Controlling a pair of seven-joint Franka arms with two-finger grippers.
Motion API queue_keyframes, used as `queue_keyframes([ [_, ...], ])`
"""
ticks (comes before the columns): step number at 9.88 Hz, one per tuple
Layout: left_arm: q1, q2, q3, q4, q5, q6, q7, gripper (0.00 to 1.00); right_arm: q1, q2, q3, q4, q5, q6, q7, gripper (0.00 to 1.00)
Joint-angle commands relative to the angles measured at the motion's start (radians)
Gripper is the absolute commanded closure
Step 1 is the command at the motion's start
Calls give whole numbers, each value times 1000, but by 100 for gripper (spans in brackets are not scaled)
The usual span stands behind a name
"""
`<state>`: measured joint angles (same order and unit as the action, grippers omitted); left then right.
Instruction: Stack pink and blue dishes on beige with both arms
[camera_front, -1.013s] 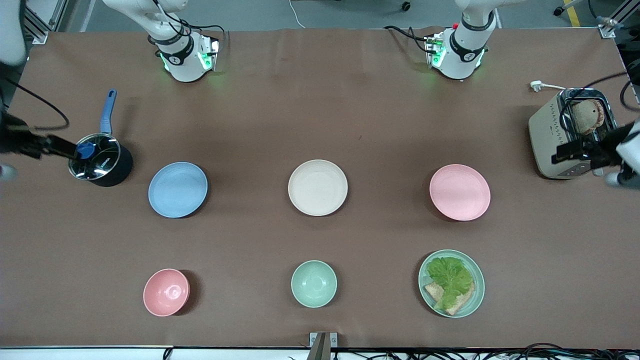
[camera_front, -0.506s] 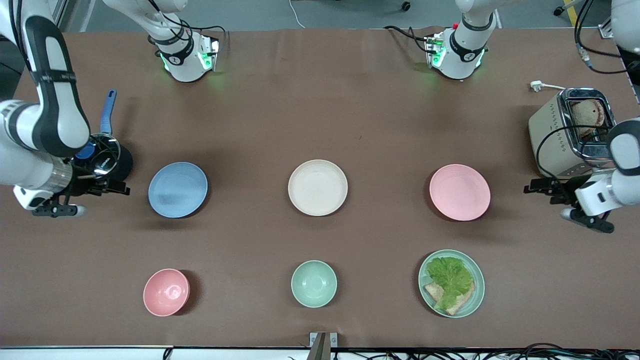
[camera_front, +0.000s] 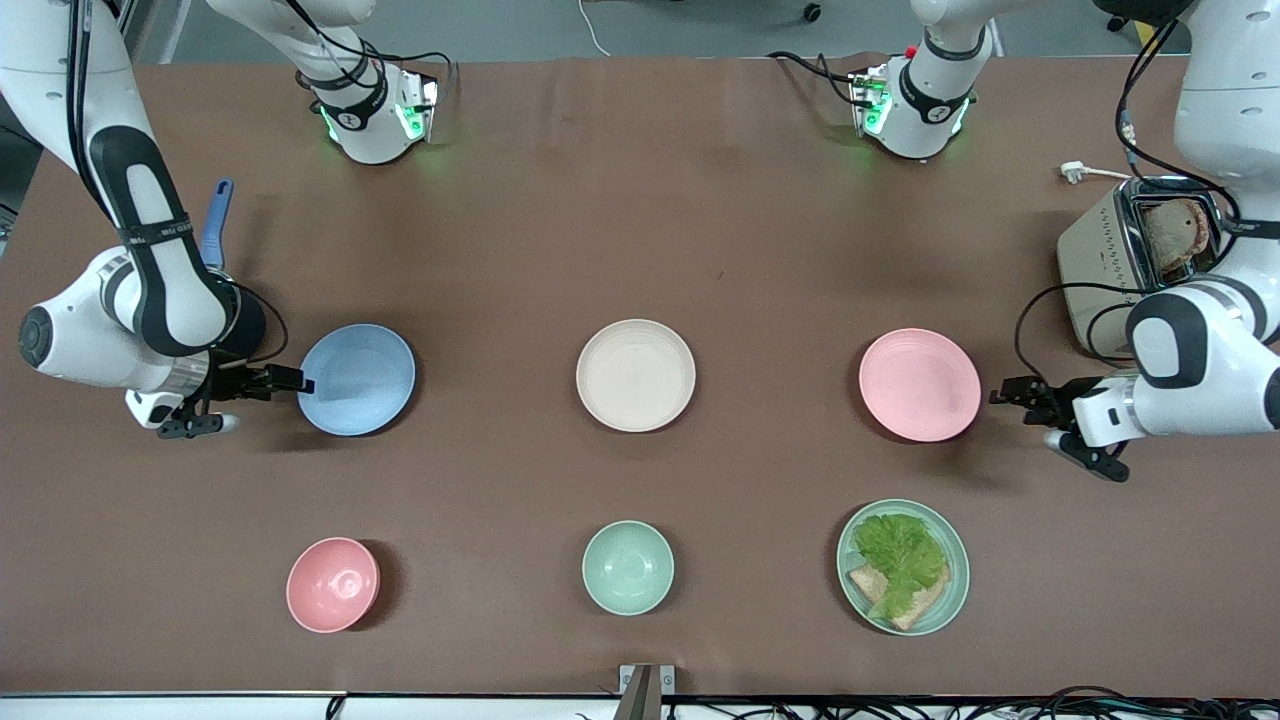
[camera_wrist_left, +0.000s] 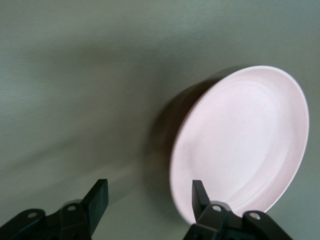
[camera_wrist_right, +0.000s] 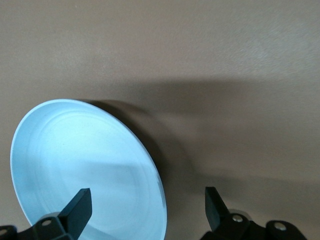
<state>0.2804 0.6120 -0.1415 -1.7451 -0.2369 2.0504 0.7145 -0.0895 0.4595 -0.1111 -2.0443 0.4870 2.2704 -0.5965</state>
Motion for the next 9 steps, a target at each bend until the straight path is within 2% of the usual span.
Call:
queue_keyframes([
  [1, -9, 25, -6, -37, -24, 59, 22, 42, -22, -9, 7, -46, 77, 12, -99, 2],
  [3, -10, 29, -27, -69, -24, 126, 13, 65, -24, -9, 7, -60, 97, 12, -111, 19],
  [6, -12, 37, -33, -68, -24, 137, 5, 99, -24, 4, -7, -65, 100, 12, -112, 45],
  [7, -21, 25, -35, -65, -24, 136, 3, 100, -24, 4, -7, -65, 110, 11, -112, 64],
  [8, -35, 0, -35, -60, -24, 131, -1, 100, -24, 4, -7, -65, 128, 11, -112, 93],
  [9, -74, -52, -38, -63, -9, 126, -76, 100, -24, 5, -12, -63, 133, 14, -126, 100],
])
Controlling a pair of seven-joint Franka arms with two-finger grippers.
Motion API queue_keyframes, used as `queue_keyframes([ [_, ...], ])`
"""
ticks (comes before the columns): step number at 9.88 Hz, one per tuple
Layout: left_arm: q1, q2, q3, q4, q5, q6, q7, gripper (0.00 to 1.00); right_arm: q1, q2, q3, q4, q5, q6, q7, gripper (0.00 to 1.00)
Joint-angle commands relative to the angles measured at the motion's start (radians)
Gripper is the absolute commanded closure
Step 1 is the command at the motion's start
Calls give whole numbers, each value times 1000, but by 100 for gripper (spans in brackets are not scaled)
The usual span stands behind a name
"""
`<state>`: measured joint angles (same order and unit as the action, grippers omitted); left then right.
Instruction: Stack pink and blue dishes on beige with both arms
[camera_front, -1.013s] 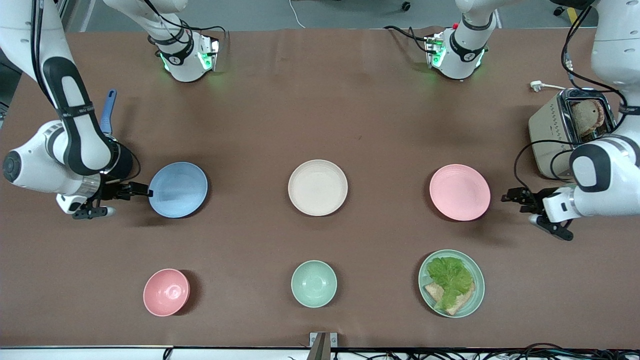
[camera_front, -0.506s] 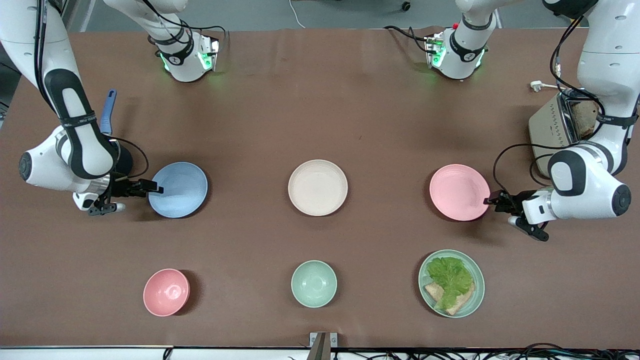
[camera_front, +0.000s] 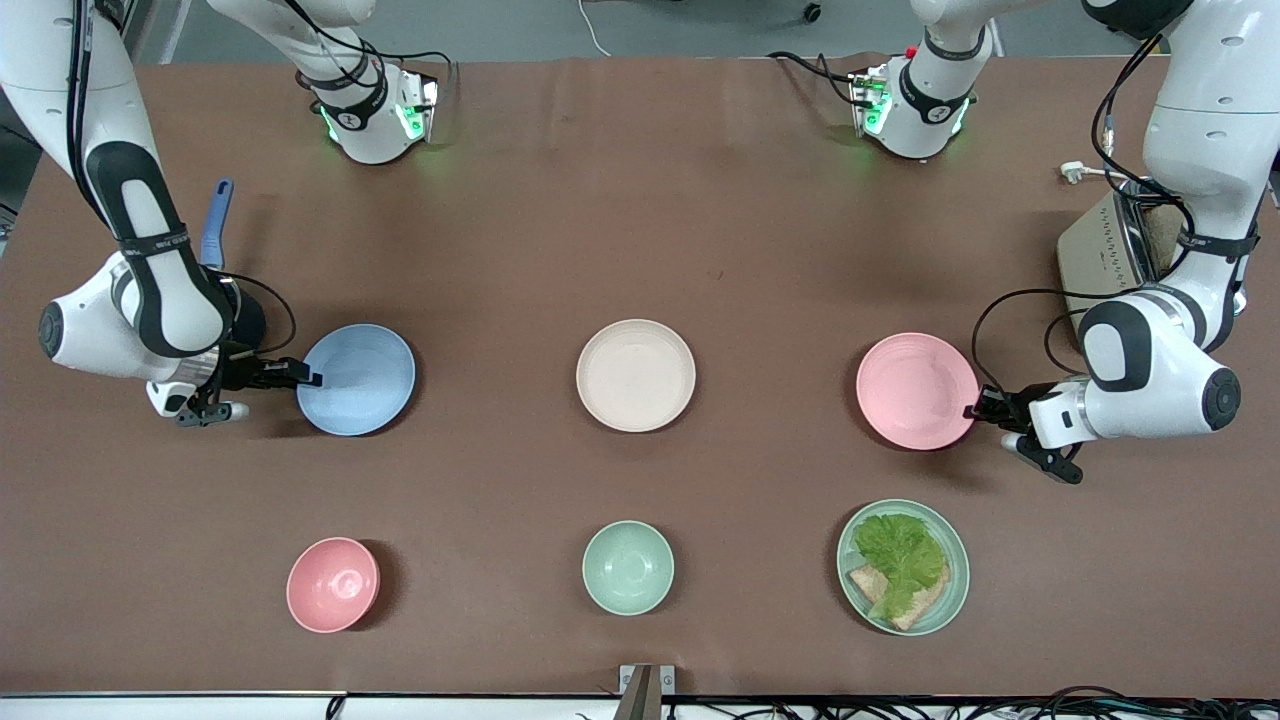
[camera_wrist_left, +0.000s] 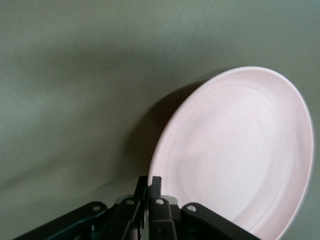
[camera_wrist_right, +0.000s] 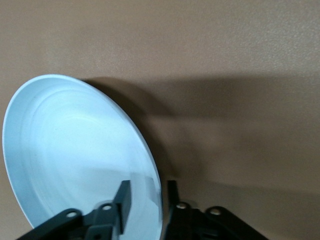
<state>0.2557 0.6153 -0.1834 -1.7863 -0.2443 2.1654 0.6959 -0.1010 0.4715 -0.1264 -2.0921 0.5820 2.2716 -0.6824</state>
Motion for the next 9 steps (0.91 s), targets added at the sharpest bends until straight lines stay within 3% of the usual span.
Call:
queue_keyframes([
  [1, -103, -104, 5, -27, 32, 5, -170, 100, -14, -8, 1, -13, 38, 8, -51, 100],
  [3, -201, -144, -17, -15, 86, -33, -426, 100, -5, -13, -27, 26, 38, -48, -8, 100],
  [6, -407, -143, -21, 4, 85, -22, -773, 100, 24, -46, -85, 179, -14, -262, 179, 100],
  [8, -534, -106, -21, 22, 79, 31, -960, 100, 33, -92, -79, 306, -175, -434, 406, 100],
  [9, -590, -89, -19, 30, 83, 56, -1058, 100, 59, -103, -72, 364, -207, -492, 502, 100],
])
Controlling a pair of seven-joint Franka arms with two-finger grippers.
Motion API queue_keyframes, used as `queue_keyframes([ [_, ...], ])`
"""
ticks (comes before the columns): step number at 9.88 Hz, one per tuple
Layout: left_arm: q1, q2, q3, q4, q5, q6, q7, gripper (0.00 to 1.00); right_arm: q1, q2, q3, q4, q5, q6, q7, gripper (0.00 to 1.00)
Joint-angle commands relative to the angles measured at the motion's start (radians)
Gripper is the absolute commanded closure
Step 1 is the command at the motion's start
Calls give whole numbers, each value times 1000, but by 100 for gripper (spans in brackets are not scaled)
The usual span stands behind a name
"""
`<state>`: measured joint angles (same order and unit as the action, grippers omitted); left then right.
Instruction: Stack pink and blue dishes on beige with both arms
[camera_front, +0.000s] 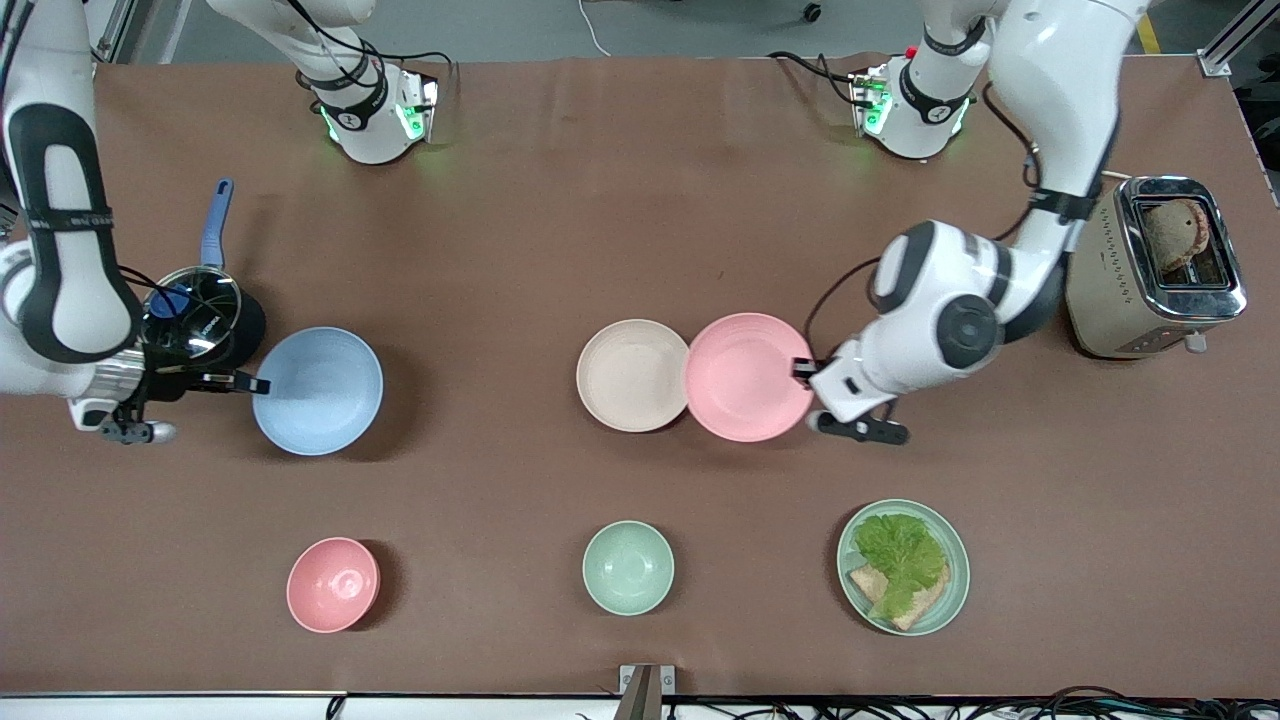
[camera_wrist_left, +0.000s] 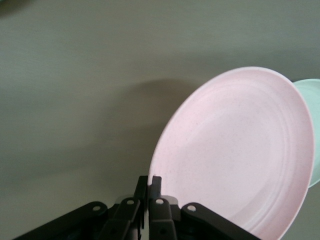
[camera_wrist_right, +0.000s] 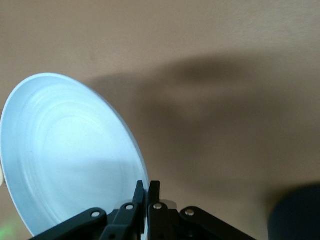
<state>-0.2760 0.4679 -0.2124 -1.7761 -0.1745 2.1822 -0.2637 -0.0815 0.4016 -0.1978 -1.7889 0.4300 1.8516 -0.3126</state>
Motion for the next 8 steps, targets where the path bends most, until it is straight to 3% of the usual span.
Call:
queue_keyframes([
  [1, -98, 81, 10, 41, 17, 53, -152, 100, 66, -44, 24, 90, -57, -90, 203, 100],
  [2, -144, 109, 13, 46, 17, 86, -169, 100, 72, -52, 93, 97, -62, -83, 313, 100],
  [4, -172, 150, 13, 55, 18, 154, -169, 100, 71, -64, 274, 94, -156, -29, 554, 100],
  [6, -189, 192, 16, 75, 18, 192, -167, 92, 72, -78, 386, 83, -168, -22, 703, 100],
  [7, -190, 193, 18, 84, 18, 192, -167, 71, 74, -83, 446, 72, -168, -18, 763, 100],
  [8, -189, 187, 19, 93, 18, 192, -167, 24, 74, -86, 487, 54, -168, 0, 806, 100],
])
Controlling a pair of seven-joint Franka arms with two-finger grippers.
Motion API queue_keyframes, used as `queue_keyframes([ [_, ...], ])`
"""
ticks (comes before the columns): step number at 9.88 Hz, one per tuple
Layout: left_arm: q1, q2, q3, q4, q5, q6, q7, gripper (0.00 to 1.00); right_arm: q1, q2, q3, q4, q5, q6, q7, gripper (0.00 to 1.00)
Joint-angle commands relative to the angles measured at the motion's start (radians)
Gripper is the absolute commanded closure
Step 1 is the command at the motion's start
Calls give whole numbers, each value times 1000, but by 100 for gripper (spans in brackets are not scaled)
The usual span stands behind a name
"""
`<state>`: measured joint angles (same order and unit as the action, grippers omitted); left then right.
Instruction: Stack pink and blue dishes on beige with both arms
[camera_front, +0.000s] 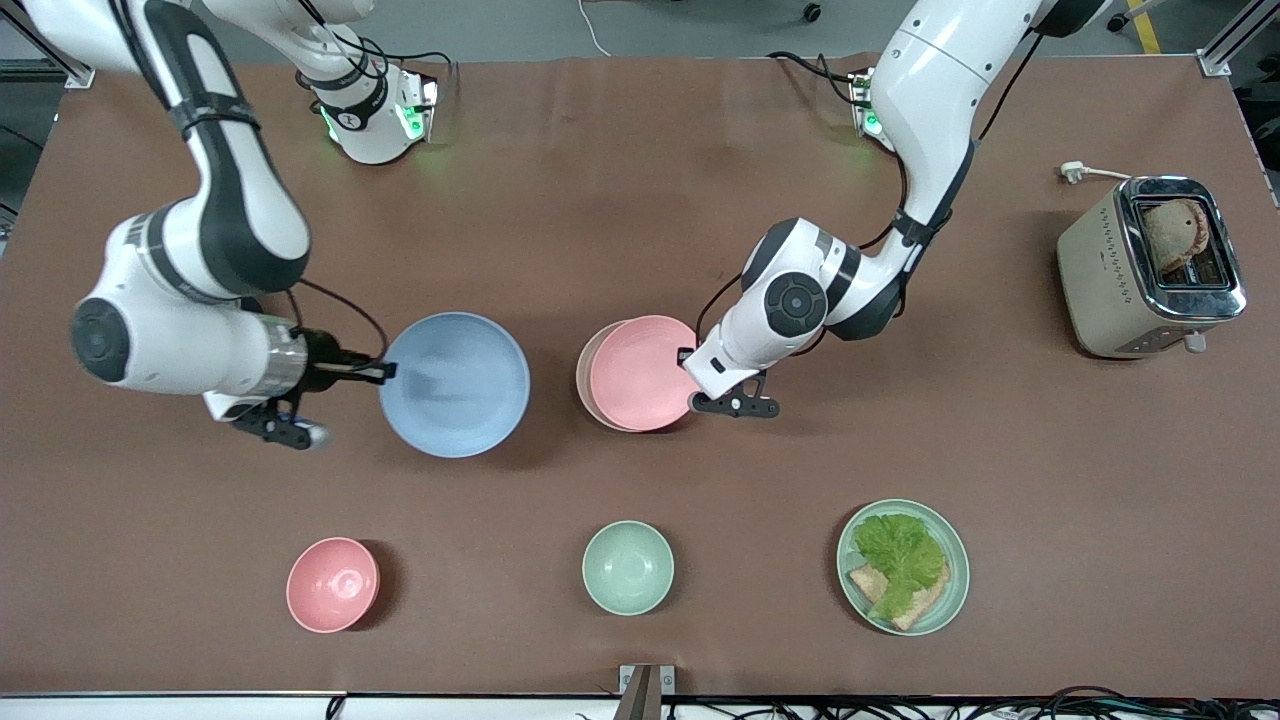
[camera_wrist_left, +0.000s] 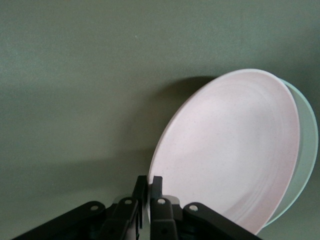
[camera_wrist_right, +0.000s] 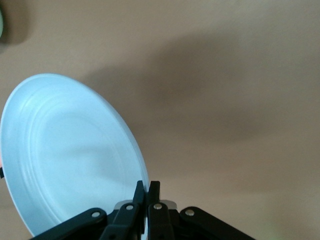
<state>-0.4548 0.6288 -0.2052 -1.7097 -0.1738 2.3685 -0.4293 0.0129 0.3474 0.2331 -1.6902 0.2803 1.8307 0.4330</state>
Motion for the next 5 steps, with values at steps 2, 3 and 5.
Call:
queue_keyframes([
  [2, 28, -38, 20, 48, 68, -29, 7, 0, -19, -42, 141, -136, -15, 152, 140, 100],
  [3, 80, -97, 17, 80, 123, -110, 11, 0, -19, -39, 193, -187, -15, 259, 189, 100],
  [5, 154, -190, 20, 177, 145, -336, 9, 0, -11, -19, 277, -221, -12, 404, 278, 99],
])
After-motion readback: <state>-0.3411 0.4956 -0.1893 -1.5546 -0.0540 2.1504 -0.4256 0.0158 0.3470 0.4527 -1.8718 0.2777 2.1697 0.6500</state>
